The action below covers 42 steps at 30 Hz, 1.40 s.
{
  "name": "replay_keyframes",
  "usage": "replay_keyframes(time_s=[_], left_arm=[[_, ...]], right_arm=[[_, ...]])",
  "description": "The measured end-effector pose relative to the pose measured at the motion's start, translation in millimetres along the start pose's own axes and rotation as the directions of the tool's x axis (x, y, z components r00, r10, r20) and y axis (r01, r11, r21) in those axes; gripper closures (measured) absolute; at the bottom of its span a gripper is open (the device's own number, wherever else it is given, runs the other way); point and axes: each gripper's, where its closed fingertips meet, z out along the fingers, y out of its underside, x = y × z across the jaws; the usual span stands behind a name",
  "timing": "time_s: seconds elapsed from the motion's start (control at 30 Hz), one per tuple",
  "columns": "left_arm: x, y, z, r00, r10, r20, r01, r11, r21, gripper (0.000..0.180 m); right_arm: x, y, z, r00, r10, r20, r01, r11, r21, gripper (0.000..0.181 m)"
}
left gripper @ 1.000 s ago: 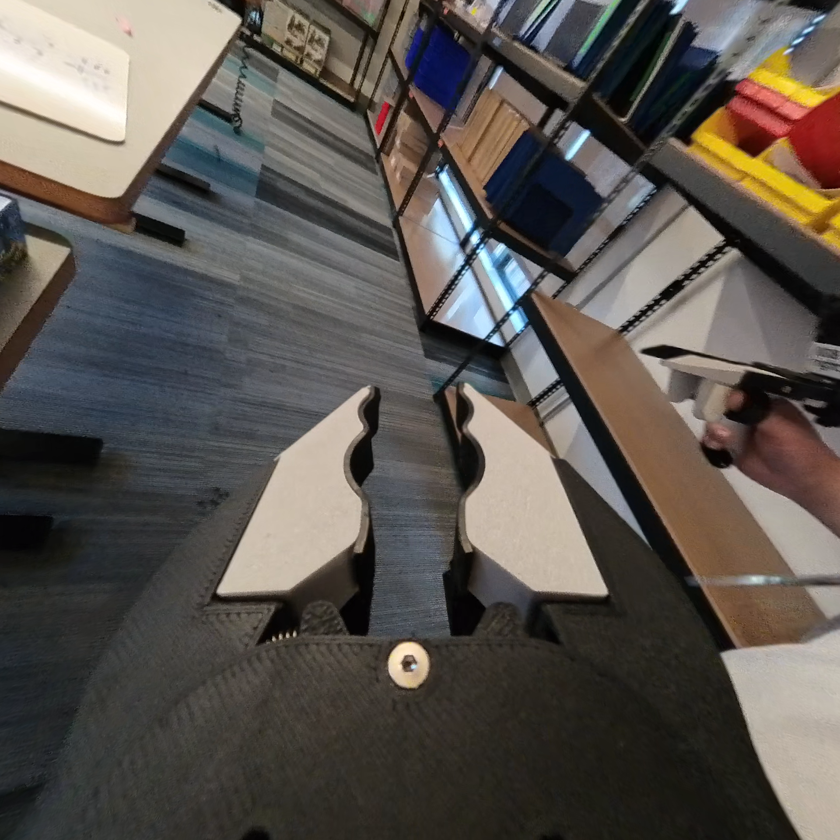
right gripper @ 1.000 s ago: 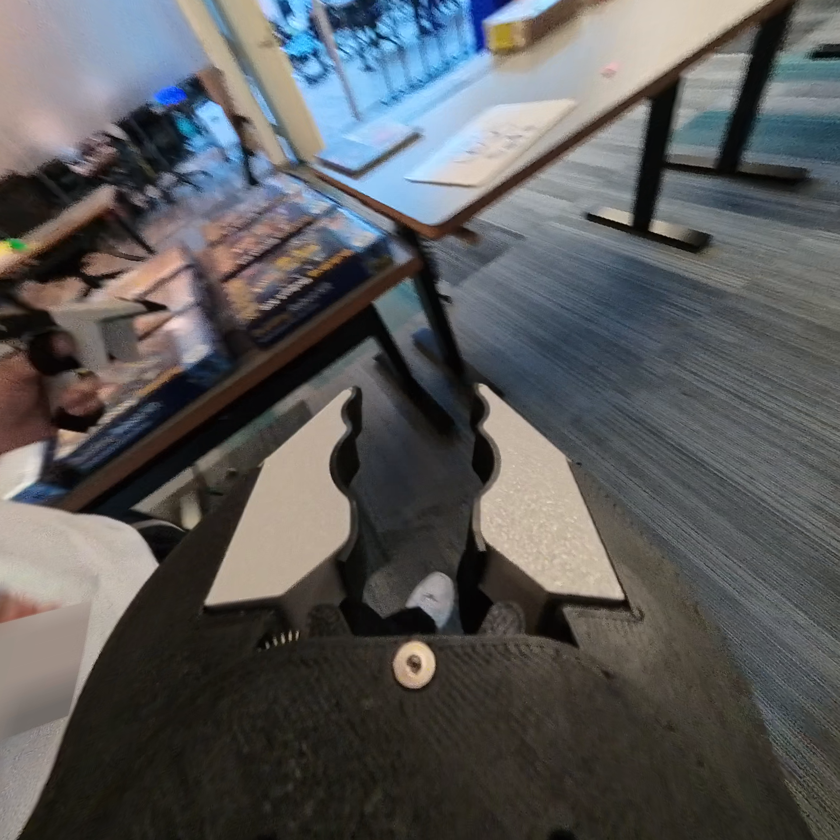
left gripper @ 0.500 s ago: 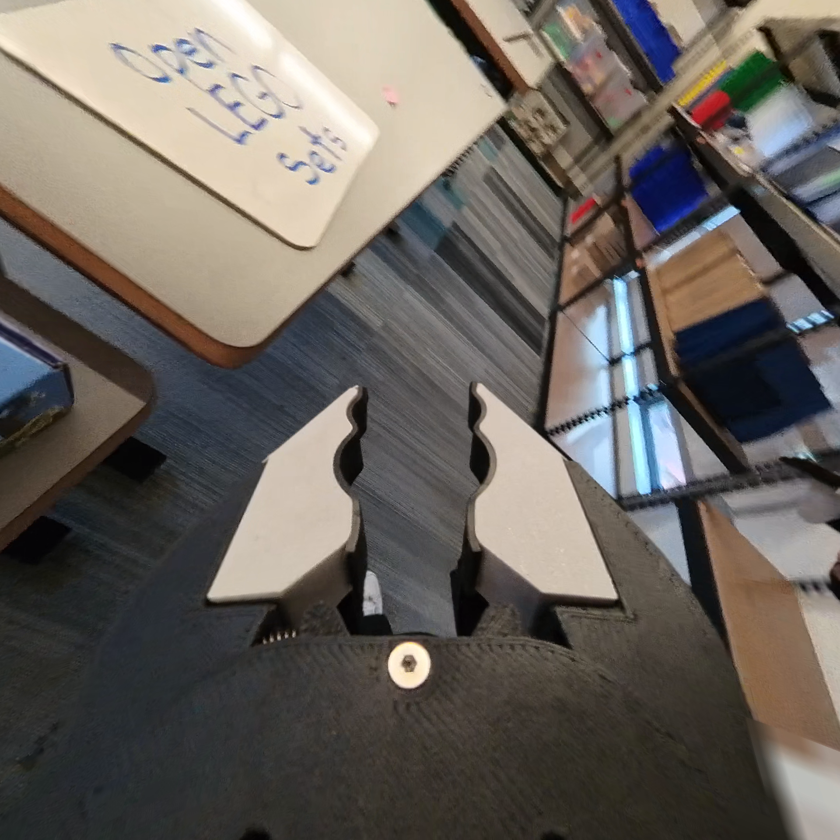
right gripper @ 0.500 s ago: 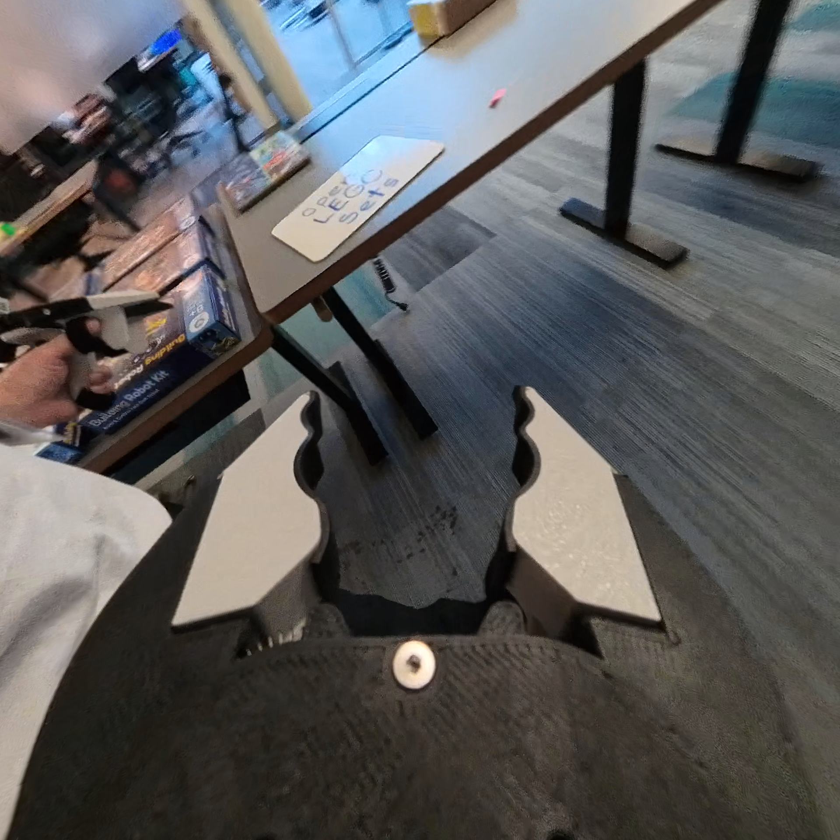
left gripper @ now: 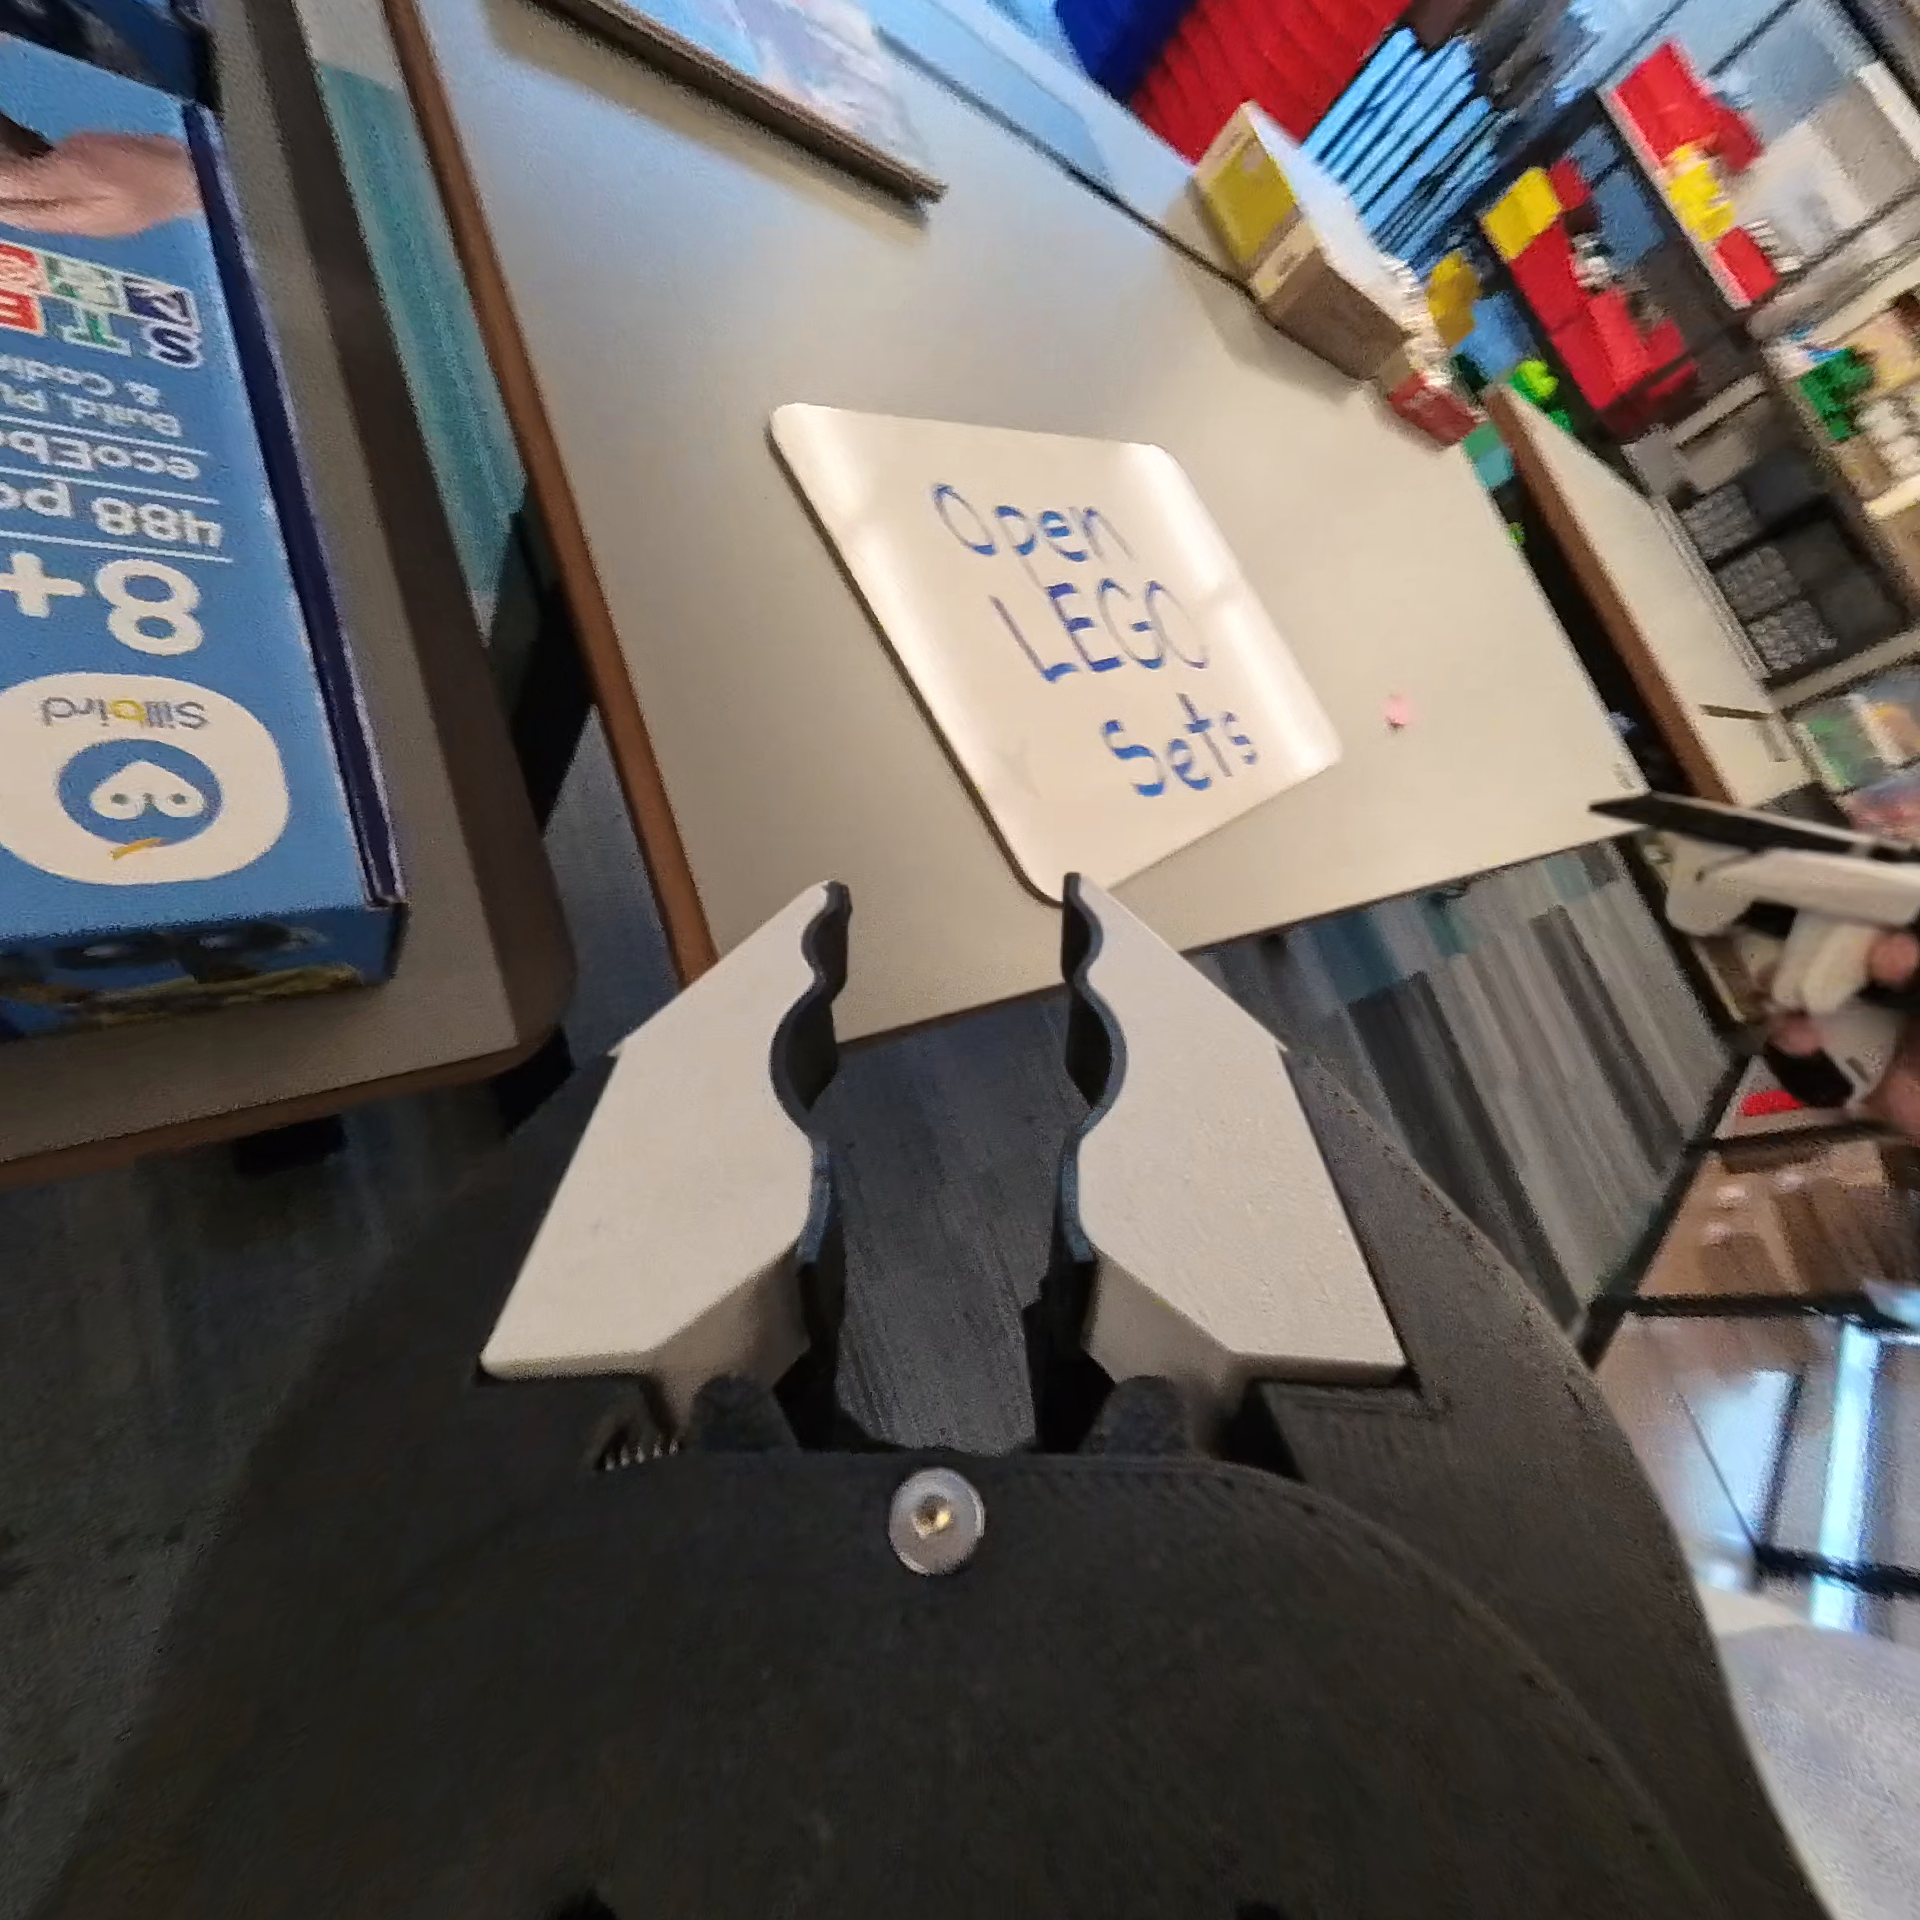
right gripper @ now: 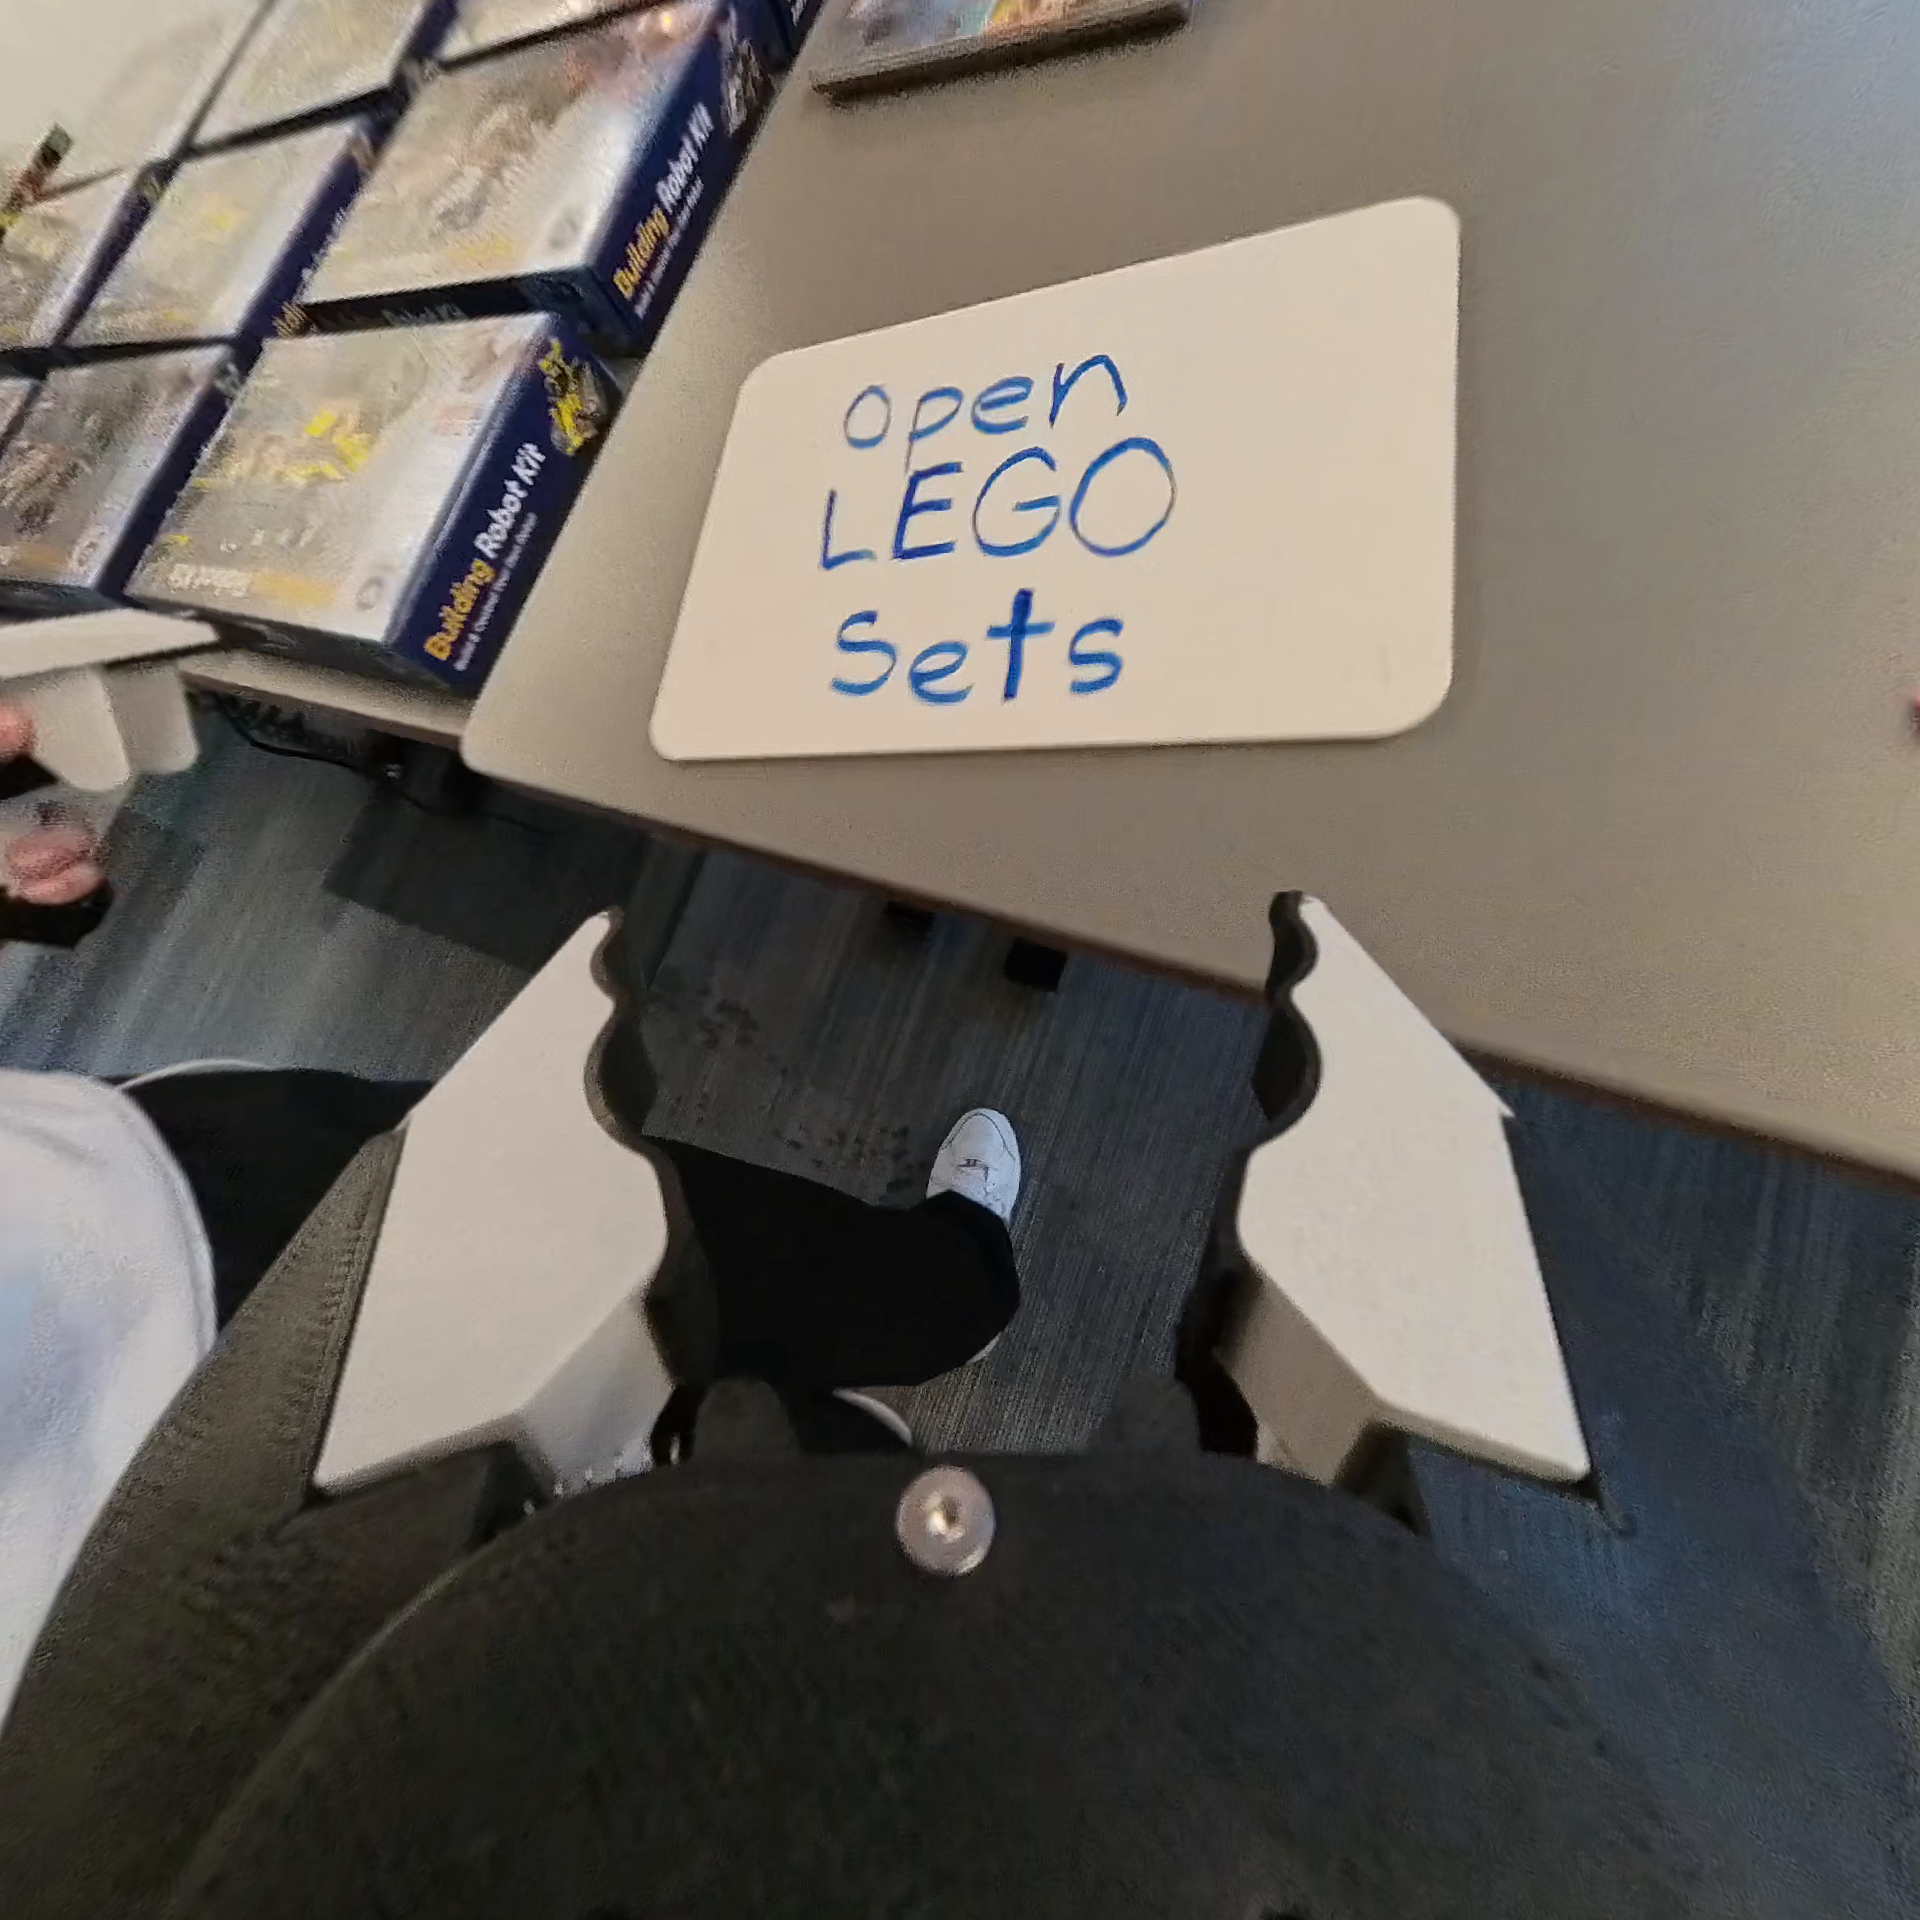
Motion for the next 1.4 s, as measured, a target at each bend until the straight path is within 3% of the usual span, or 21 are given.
replay_keyframes(time_s=[0.1,0.23,0.3,0.37,0.53,0.7,0.87,1.23,1.4], left_arm=[[-13.4,1.4,16.0,0.995,-0.014,0.099,0.015,1.0,-0.003,0.139],[-8.3,10.6,34.6,0.969,-0.159,0.19,0.154,0.987,0.043,0.139],[-2.9,19.2,45.7,0.95,-0.195,0.243,0.185,0.981,0.064,0.141],[2.8,25.0,54.5,0.922,-0.235,0.306,0.209,0.971,0.115,0.143],[14.7,34.0,68.1,0.801,-0.417,0.429,0.311,0.903,0.298,0.142],[22.7,37.1,85.4,0.709,-0.569,0.418,0.406,0.813,0.417,0.145],[26.4,48.9,89.7,0.665,-0.574,0.478,0.399,0.814,0.423,0.146],[28.1,64.9,107.9,0.693,-0.607,0.389,0.475,0.79,0.387,0.139],[19.0,62.4,100.0,0.701,-0.667,0.253,0.531,0.725,0.439,0.142]], right_arm=[[23.3,-27.6,58.7,0.996,0.039,0.08,-0.035,0.998,-0.054,0.067],[56.9,-71.4,119.7,0.99,-0.037,0.137,0.054,0.991,-0.124,0.075],[78.1,-98.7,151.1,0.983,-0.05,0.177,0.079,0.984,-0.161,0.091],[95.7,-128.5,182.9,0.968,-0.06,0.242,0.106,0.978,-0.181,0.104],[142.8,-168.5,252.5,0.935,-0.178,0.306,0.263,0.929,-0.262,0.115],[139.9,-151.1,269.4,0.892,-0.113,0.438,0.287,0.89,-0.354,0.121],[133.1,-134.8,268.3,0.848,-0.135,0.512,0.339,0.882,-0.328,0.123],[101.3,-106.1,249.4,0.749,-0.093,0.656,0.41,0.843,-0.349,0.13],[76.5,-82.7,235.2,0.706,-0.097,0.702,0.459,0.817,-0.349,0.131]])
